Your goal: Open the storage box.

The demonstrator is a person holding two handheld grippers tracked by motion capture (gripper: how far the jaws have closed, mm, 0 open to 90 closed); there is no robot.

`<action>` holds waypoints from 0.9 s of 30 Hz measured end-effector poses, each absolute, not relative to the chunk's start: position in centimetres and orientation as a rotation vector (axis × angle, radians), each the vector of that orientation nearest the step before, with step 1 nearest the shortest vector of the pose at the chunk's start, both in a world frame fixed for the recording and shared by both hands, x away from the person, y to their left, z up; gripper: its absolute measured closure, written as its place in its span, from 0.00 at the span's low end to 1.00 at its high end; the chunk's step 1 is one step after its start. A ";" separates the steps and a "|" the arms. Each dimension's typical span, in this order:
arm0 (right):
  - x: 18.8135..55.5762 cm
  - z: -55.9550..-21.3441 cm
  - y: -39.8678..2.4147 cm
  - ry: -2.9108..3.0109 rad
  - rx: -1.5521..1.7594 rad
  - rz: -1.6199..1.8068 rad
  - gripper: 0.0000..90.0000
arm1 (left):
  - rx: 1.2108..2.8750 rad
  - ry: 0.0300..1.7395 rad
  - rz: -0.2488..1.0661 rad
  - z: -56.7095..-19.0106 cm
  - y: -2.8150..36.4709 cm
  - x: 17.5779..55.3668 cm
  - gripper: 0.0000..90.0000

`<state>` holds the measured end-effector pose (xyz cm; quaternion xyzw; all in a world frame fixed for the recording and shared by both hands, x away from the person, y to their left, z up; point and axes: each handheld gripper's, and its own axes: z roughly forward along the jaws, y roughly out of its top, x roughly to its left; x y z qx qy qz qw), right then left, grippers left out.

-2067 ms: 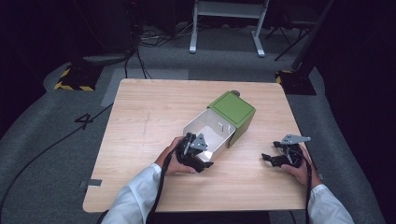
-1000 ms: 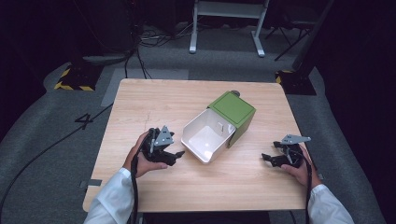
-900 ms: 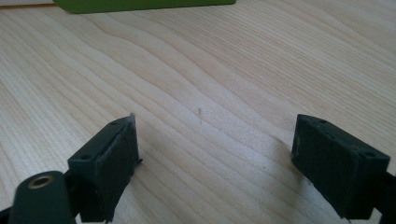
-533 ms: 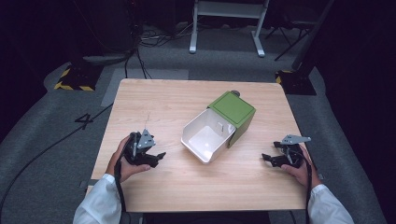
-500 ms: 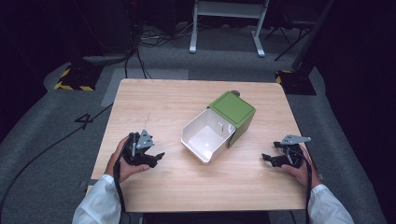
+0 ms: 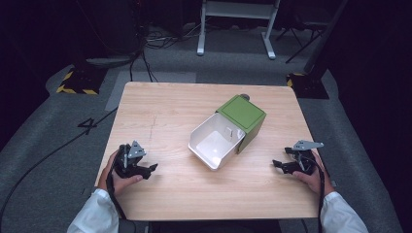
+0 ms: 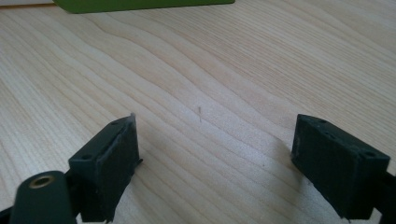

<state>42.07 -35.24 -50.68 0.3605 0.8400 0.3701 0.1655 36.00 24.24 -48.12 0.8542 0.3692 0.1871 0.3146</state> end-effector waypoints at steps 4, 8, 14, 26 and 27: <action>42.1 -50.7 -35.3 2.393 1.026 1.055 0.17 | 2.262 1.012 0.498 -49.1 24.9 35.8 0.23; 42.1 -50.7 -35.3 2.393 1.025 1.055 0.17 | 2.235 1.051 0.439 -49.8 25.7 35.7 0.23; 42.1 -50.7 -35.3 2.394 1.024 1.055 0.17 | 2.159 1.088 0.429 -50.6 26.9 35.1 0.22; 42.1 -50.7 -35.3 2.394 1.024 1.055 0.17 | 2.129 1.148 0.453 -50.7 27.3 34.4 0.19; 42.1 -50.7 -35.3 2.395 1.023 1.054 0.17 | 2.128 1.155 0.458 -50.7 27.1 34.5 0.18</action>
